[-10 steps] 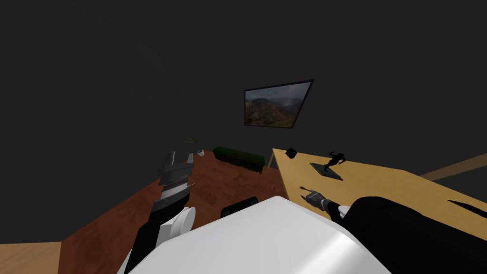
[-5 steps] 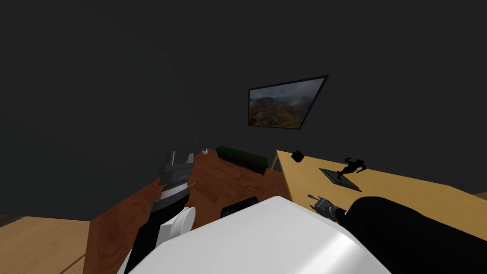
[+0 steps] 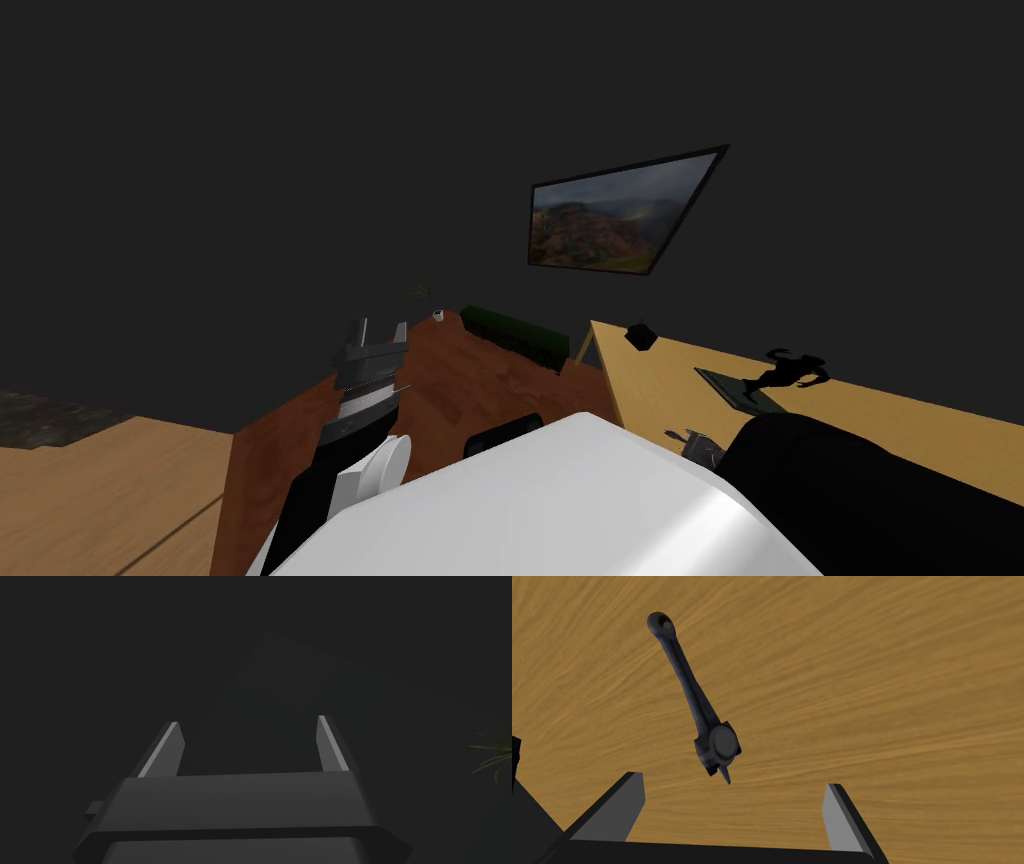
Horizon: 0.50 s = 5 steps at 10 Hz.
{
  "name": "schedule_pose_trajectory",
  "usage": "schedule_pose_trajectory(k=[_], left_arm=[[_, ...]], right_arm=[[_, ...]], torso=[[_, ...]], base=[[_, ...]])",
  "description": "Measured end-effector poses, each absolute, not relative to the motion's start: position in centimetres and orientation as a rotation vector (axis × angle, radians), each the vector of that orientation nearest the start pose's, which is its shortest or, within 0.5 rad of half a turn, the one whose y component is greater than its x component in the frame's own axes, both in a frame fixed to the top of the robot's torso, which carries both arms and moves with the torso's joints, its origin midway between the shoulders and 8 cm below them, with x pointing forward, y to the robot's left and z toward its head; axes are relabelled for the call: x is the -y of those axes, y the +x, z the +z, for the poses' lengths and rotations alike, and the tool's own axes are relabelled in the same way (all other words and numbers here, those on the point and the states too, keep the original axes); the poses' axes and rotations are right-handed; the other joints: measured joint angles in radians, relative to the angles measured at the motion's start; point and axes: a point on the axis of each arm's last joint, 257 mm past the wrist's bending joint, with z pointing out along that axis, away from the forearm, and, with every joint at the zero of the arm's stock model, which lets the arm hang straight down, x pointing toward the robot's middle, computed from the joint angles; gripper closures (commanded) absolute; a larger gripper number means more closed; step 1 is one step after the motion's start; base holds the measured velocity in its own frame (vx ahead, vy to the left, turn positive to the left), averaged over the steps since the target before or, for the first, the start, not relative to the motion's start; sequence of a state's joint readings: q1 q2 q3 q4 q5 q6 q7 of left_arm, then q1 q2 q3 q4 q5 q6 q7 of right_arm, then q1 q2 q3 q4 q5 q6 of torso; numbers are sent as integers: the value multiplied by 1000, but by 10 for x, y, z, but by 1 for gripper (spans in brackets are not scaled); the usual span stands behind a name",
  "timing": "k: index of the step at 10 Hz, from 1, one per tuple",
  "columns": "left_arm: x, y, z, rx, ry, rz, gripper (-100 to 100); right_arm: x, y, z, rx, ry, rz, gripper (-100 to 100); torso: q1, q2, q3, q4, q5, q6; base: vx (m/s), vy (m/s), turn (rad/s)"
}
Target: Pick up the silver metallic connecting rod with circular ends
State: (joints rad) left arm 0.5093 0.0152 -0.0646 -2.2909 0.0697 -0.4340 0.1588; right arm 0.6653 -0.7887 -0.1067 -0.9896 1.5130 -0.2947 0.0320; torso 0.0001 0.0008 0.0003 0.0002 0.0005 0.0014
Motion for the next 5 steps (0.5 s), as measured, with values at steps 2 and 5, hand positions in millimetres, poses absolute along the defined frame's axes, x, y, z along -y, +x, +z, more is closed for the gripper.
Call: schedule_pose_trajectory(k=[2, 5], left_arm=[[-266, 354, 13, -580, -816, -1540, 0], [-266, 354, 13, -580, -816, -1540, 0]], right_arm=[[669, -2, -499, -2825, -530, -626, -100], [674, -26, -502, -2879, -613, -637, -100]], torso=[[-1, 0, 0, 0, 0, 0], [1, 1, 0, 0, 0, 0]], base=[[31, -28, 122], [22, -16, 76]])
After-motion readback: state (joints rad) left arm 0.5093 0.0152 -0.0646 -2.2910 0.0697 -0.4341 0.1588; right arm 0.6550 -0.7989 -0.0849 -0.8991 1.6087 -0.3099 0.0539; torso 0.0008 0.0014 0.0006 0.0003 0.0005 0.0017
